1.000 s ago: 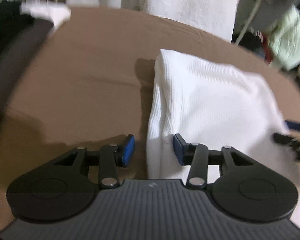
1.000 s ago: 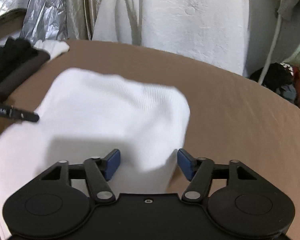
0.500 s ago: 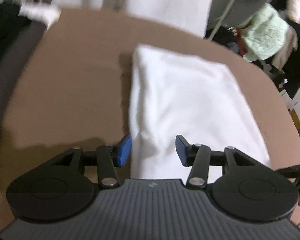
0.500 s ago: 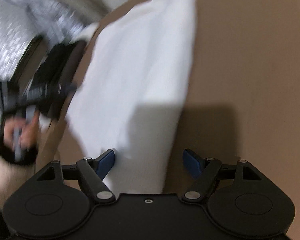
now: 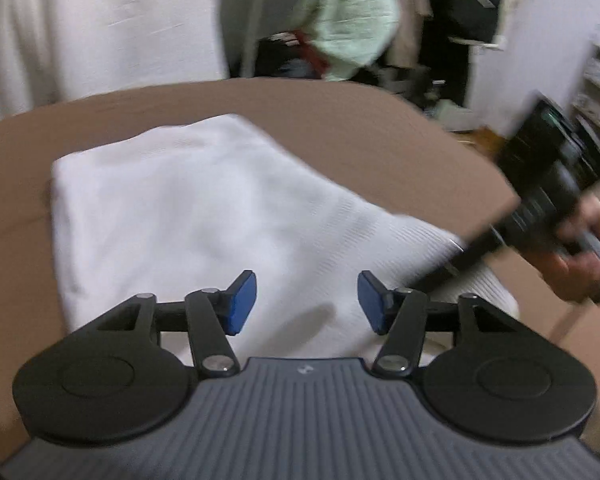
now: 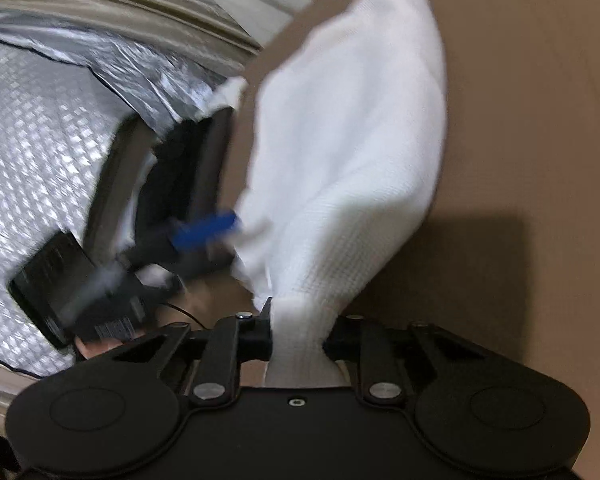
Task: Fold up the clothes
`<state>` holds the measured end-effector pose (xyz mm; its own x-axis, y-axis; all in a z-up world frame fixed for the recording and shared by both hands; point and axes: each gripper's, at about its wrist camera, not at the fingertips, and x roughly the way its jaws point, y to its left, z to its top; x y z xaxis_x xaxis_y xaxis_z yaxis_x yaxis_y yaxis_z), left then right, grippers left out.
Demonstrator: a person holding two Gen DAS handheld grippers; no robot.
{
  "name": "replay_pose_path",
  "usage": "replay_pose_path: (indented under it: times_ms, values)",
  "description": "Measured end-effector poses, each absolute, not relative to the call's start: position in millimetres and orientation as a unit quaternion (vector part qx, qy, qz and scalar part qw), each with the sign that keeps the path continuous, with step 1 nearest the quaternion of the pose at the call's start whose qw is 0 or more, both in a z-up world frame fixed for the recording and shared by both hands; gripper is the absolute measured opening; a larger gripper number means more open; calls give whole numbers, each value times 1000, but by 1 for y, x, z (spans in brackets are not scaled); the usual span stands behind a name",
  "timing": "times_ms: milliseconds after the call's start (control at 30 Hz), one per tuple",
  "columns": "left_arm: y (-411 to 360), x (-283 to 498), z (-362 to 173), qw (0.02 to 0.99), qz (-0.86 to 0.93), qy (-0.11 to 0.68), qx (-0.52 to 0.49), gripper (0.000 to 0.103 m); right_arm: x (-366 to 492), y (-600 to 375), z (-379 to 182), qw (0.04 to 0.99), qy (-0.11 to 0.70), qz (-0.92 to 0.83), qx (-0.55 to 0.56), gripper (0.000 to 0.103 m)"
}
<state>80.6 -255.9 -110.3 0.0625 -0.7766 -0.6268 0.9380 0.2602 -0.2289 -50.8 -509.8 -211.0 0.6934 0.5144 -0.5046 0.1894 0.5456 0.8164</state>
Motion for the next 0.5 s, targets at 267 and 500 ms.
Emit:
replay_pose_path:
  times_ms: [267,500]
  values:
    - [-258,33,-102,710,-628,260,181,79,-21,-515,-168,801,372,106,457,23]
    - [-264,37,-106,763,-569,257,168,88,-2,-515,-150,774,357,112,511,23]
